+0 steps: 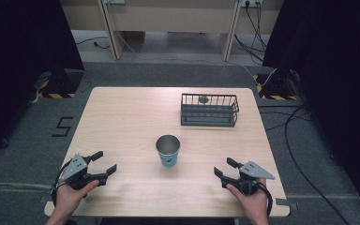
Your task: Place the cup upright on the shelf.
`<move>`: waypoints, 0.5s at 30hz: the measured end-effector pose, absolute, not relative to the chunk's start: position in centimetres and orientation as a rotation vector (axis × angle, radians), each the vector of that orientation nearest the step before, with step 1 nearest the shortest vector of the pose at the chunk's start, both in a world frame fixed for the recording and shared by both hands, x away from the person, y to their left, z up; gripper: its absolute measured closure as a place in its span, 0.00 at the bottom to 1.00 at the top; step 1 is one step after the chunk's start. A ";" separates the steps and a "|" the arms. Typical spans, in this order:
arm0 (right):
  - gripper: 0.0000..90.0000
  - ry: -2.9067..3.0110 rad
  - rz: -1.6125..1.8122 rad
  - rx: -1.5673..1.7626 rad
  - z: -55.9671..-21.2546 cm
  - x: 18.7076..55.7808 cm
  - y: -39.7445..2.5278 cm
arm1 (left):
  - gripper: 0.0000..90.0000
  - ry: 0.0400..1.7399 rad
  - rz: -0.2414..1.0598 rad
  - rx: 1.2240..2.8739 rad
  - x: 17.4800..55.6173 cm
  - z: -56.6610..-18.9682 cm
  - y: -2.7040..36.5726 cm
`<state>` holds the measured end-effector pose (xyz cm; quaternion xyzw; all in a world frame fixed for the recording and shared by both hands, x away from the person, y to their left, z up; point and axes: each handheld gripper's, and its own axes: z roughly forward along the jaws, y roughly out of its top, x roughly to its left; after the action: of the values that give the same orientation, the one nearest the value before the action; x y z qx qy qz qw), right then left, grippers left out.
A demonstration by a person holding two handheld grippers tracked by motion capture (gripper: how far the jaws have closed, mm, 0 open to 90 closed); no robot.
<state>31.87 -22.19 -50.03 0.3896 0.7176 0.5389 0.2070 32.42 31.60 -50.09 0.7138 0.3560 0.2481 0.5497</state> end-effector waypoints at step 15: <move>0.27 2.119 1.564 0.889 -49.6 31.3 -17.7 | 0.20 0.841 0.579 1.685 32.6 -50.2 31.7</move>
<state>31.28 -17.73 -49.64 0.3144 0.7499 0.5536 0.1798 32.55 31.66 -50.20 0.7128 0.3558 0.2450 0.5525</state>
